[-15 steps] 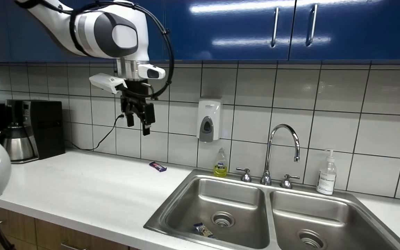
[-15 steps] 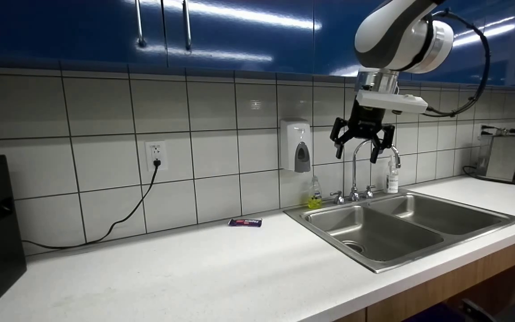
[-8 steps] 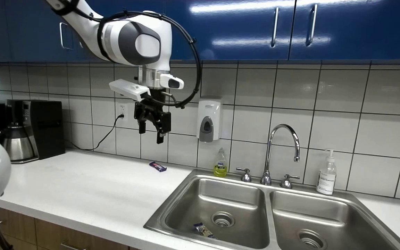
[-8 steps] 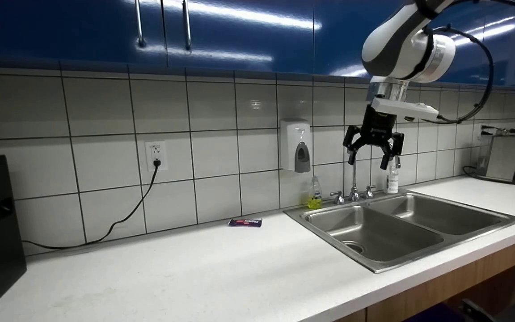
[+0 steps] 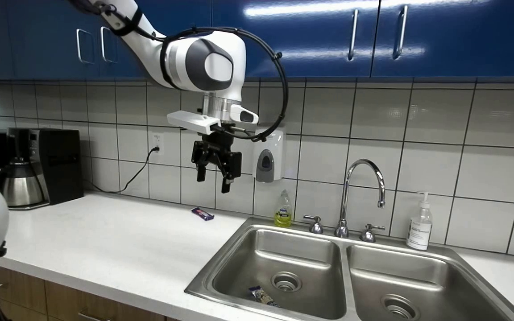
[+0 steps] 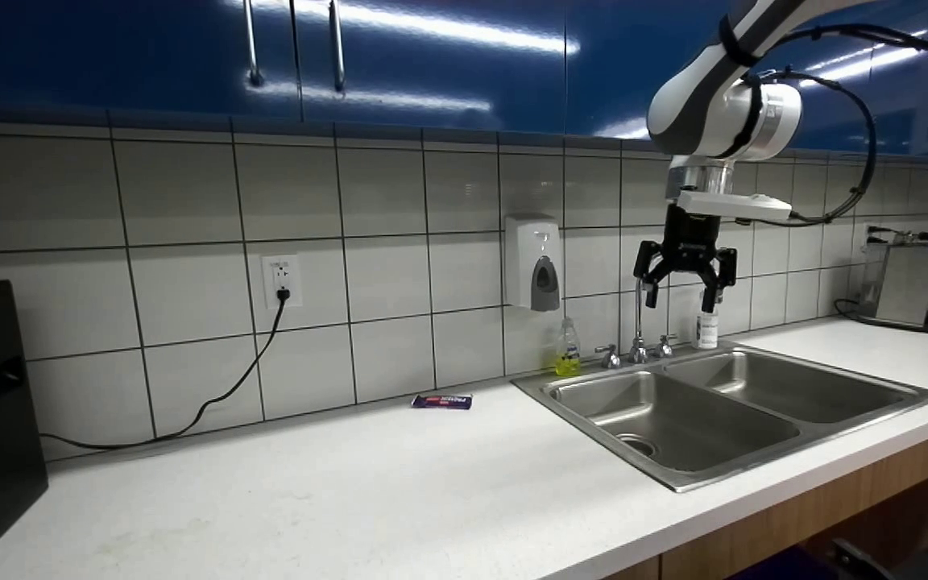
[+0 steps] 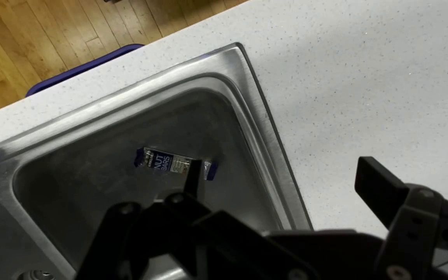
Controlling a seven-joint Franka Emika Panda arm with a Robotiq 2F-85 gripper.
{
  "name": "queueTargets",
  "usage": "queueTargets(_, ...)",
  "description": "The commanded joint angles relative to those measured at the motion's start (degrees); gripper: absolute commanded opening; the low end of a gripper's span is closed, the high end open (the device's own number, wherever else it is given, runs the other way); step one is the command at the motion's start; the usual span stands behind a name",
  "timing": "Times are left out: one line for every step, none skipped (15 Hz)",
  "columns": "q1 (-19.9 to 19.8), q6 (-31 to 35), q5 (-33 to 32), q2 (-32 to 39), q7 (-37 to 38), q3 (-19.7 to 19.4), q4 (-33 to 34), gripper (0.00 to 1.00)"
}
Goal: Remove the packet from the sink and put it on the left side of the counter.
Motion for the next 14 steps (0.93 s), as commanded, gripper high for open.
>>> queueTargets(-1.6,0.81,-1.56,3.25,-1.22,0.11,3.0,1.0)
queueTargets(-1.52,2.5,-0.56,4.27,-2.18,-0.28,3.21,1.0)
queueTargets(-1.44,3.88,0.32,5.26,-3.19,-0.64,3.46,1.0)
queueTargets(-1.33,6.33,1.16,6.48,-4.07,-1.03,3.42,1.0)
queueTargets(-1.19,8.54,2.35,7.91,-4.96,-1.47,3.46,1.0)
queueTargets(-1.17,10.06,3.17,9.07,-5.61,-1.69,3.58,1.0)
queueTargets(-1.14,11.6,4.39,10.29,-6.68,-2.01,3.61,1.0)
queueTargets(-1.17,12.44,5.48,11.58,-7.66,-2.25,3.82,1.0)
queueTargets(-1.3,13.47,6.55,12.82,-8.36,-2.36,3.97,1.0)
queueTargets(-1.48,14.21,7.4,13.94,-9.09,-2.5,4.18,1.0)
queueTargets(-1.69,14.82,8.17,15.16,-9.64,-2.59,4.42,1.0)
queueTargets(-1.92,15.31,8.63,16.3,-10.15,-2.64,4.73,1.0)
queueTargets(-2.14,15.6,9.29,17.5,-10.72,-2.73,5.16,1.0)
queueTargets(-2.44,16.07,9.45,18.72,-10.89,-2.77,5.61,1.0)
